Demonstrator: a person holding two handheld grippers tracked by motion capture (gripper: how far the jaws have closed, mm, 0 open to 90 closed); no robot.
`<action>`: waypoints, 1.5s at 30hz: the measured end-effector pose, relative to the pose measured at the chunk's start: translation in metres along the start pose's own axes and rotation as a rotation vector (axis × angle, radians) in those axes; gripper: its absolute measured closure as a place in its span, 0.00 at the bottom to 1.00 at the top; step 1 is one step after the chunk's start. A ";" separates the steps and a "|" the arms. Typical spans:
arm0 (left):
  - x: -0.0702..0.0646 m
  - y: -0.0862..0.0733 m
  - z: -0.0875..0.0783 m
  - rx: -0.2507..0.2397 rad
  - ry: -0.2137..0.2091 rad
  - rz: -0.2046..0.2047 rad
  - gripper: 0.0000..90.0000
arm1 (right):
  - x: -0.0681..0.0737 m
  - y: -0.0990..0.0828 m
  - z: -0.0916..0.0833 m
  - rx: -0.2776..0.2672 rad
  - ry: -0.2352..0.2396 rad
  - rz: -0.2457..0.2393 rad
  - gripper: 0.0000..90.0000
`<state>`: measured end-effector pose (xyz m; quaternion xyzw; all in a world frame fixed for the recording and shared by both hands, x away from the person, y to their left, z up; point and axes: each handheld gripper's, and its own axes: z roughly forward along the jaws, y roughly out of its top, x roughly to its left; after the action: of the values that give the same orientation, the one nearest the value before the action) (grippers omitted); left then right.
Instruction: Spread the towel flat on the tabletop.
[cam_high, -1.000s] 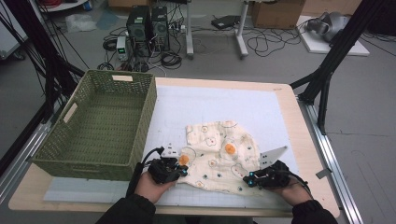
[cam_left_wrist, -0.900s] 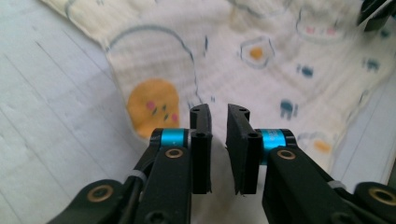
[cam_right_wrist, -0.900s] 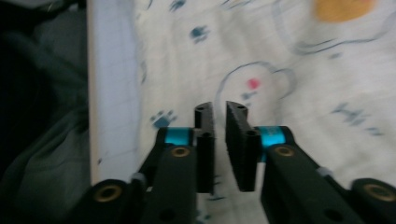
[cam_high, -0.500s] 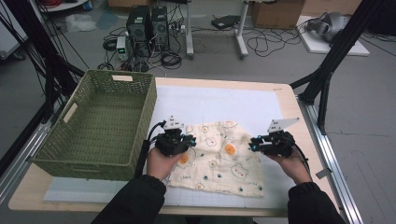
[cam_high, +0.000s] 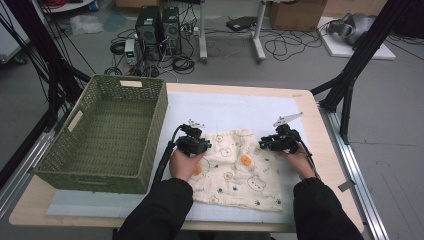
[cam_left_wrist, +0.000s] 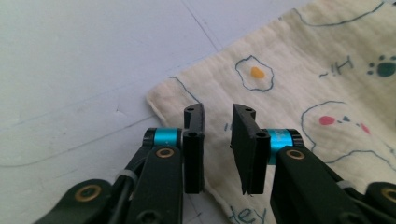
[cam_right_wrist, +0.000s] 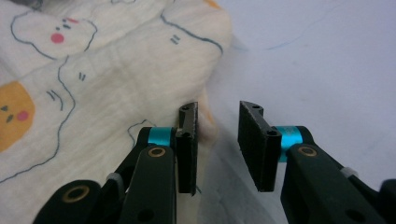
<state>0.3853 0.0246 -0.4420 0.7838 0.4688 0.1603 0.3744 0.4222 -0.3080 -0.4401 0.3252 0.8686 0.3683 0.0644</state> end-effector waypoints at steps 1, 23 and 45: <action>-0.001 0.000 0.000 0.003 0.007 0.017 0.94 | 0.000 0.000 0.000 -0.001 0.006 0.006 0.83; 0.015 0.013 -0.022 -0.126 0.083 -0.054 0.80 | 0.000 0.002 -0.043 -0.088 -0.158 0.020 0.83; 0.017 -0.003 -0.009 0.002 0.106 0.020 0.99 | 0.014 -0.001 -0.008 0.066 -0.149 -0.040 0.98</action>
<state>0.3865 0.0434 -0.4398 0.7792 0.4802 0.2048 0.3469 0.4081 -0.3046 -0.4328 0.3364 0.8792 0.3130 0.1256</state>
